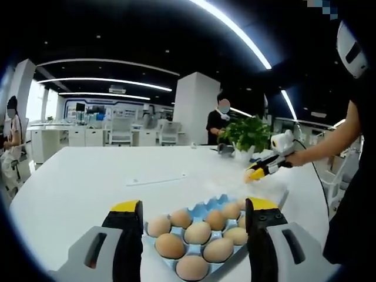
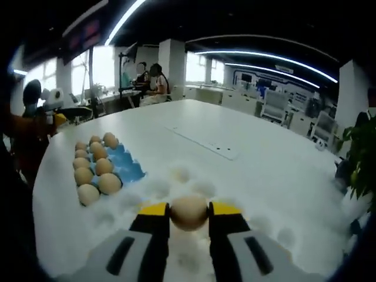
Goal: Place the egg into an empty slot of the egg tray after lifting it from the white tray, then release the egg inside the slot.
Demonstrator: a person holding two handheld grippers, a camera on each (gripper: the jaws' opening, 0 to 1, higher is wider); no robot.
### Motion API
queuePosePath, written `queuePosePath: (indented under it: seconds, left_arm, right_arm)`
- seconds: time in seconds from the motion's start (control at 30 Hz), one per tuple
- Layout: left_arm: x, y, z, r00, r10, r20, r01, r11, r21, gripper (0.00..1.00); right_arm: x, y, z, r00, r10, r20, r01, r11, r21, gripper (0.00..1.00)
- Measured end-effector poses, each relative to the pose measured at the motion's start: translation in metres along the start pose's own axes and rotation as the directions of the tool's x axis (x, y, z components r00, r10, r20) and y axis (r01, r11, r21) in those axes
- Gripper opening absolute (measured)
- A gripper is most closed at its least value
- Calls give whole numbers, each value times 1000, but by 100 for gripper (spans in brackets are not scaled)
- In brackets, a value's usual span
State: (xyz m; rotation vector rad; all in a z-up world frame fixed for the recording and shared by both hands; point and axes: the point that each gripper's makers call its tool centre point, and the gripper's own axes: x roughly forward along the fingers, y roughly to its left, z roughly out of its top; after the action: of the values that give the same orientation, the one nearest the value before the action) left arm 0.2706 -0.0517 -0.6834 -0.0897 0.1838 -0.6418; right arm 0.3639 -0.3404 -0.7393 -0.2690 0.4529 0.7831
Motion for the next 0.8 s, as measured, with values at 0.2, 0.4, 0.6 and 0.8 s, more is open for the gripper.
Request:
queuePosePath:
  seconds: [0.2,0.4,0.6,0.8]
  left_arm:
    - [-1,3,1,1000,11,6,-11,1000,3,72]
    - [-2,5,-1,1000,18,4,-18,1000,-1,73]
    - [-2,3,-5,1000,7,-3,-7,1000,-3,71]
    - [-2,3,-5,1000,7,-2,-7,1000,-4,71]
  right_arm:
    - [11,19,15,998,56,26,-56,998,-19,25]
    - [24,37,24,994,111,27,-109,993,-47,25]
    - [36,54,33,986,159,38,-157,986,-61,25]
    - [49,71,44,978,204,50,-200,977,-78,25]
